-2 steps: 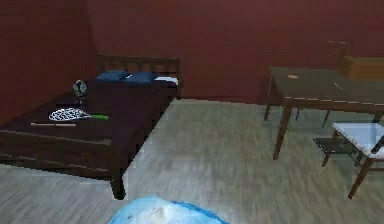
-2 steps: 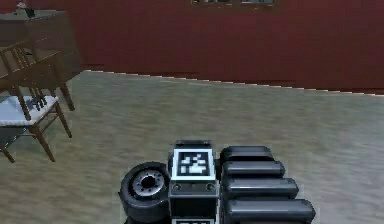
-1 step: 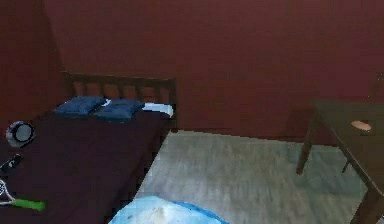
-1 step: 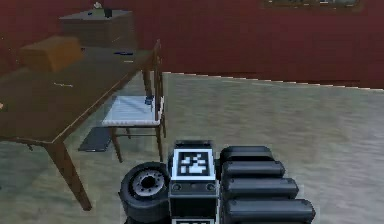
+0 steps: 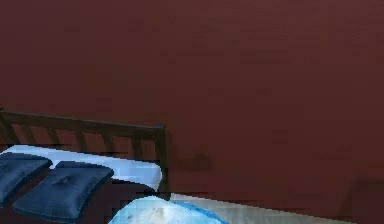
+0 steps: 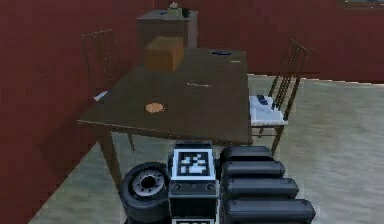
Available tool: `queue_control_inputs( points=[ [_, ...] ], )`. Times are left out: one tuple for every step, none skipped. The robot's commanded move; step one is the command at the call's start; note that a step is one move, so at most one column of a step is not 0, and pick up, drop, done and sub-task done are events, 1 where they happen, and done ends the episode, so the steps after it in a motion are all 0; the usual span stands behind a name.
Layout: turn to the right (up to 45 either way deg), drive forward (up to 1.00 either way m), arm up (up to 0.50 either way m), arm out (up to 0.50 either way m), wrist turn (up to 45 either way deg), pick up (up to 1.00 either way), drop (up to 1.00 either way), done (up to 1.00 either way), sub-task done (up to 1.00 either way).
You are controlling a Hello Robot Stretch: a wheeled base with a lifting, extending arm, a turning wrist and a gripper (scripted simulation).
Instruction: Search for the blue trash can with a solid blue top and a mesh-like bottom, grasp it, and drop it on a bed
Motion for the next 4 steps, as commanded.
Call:
queue_control_inputs(
  points=[
    [-9.0, 0.00, 0.00, 0.00, 0.0, 0.00, 0.00, 0.00, 0.00],
    [0.0, 0.10, 0.00, 0.00, 0.0, 0.00, 0.00, 0.00, 0.00],
    [45.0, 0.00, 0.00, 0.00, 0.0, 0.00, 0.00, 0.00, 0.00],
    [45.0, 0.00, 0.00, 0.00, 0.0, 0.00, 0.00, 0.00, 0.00]
  ],
)
